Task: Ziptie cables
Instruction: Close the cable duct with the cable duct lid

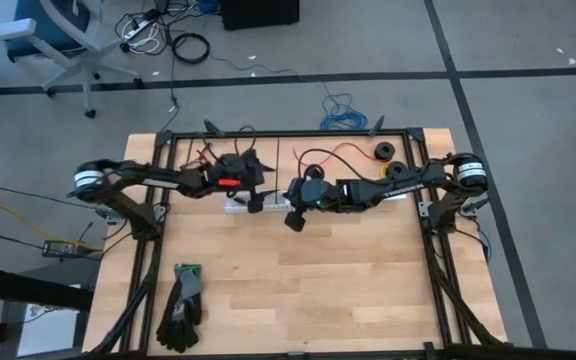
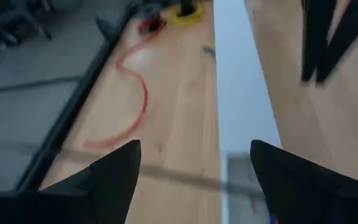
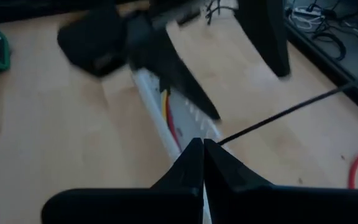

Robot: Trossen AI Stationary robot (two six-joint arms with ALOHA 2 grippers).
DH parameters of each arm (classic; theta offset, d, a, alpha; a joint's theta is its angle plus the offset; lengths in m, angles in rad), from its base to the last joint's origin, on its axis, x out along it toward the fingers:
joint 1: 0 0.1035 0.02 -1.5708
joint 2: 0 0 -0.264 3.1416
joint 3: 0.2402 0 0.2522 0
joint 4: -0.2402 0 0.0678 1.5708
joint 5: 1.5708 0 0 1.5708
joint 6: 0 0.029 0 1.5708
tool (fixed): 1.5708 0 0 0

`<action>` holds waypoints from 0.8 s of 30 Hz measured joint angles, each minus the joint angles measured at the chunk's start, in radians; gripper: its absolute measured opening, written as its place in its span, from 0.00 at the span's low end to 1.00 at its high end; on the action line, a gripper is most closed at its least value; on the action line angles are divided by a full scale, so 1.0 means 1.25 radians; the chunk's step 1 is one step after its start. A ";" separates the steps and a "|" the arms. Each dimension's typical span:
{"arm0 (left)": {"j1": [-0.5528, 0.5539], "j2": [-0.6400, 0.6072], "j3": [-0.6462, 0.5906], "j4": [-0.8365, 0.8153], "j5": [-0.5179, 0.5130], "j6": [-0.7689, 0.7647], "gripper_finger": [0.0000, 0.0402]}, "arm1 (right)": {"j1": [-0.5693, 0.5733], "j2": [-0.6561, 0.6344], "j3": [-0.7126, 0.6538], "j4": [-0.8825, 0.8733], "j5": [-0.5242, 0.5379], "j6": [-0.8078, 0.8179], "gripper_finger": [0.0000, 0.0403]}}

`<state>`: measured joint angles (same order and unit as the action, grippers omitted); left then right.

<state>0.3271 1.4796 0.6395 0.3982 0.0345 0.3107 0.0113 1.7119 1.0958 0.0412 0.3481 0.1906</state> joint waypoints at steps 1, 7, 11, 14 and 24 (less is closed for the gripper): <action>0.000 -0.018 0.000 -0.041 -0.008 -0.001 0.78 | 0.002 0.000 0.000 -0.007 0.000 0.003 0.00; 0.000 -0.115 0.000 -0.258 -0.015 -0.052 0.78 | 0.031 -0.001 0.001 -0.061 0.040 0.041 0.00; -0.001 -0.168 -0.020 -0.306 -0.015 -0.091 0.78 | 0.082 -0.001 0.001 -0.151 0.162 0.083 0.00; -0.002 -0.210 -0.060 -0.288 -0.012 -0.112 0.78 | 0.116 -0.004 0.001 -0.216 0.186 0.129 0.00; -0.007 -0.331 -0.228 -0.120 0.006 -0.192 0.78 | 0.126 -0.095 -0.218 -0.099 0.120 0.215 0.00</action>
<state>0.3189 1.0653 0.3545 0.2486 0.0418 0.0702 0.1689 1.5933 0.8231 -0.0831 0.4987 0.4597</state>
